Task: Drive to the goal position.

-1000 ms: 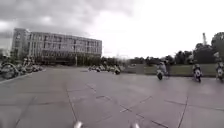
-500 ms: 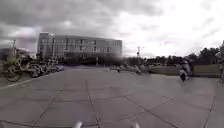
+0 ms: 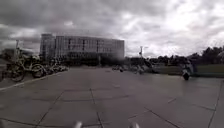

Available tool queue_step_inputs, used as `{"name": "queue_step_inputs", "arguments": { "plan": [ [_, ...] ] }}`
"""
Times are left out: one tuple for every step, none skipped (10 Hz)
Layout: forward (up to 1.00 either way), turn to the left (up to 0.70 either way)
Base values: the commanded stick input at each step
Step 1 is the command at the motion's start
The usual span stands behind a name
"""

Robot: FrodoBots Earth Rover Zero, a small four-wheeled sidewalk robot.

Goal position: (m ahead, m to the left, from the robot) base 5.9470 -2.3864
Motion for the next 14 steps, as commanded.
{"name": "queue_step_inputs", "arguments": {
  "plan": [
    [0.7, 0.0],
    [0.7, 0.0],
    [0.7, 0.0],
    [0.7, 0.0],
    [0.7, 0.0],
    [0.7, 0.0],
    [0.7, 0.0],
    [0.7, 0.0],
    [0.7, 0.0],
    [0.7, 0.3],
    [0.7, 0.35],
    [0.7, 0.0],
    [0.7, 0.0],
    [0.7, 0.0]
  ]
}}
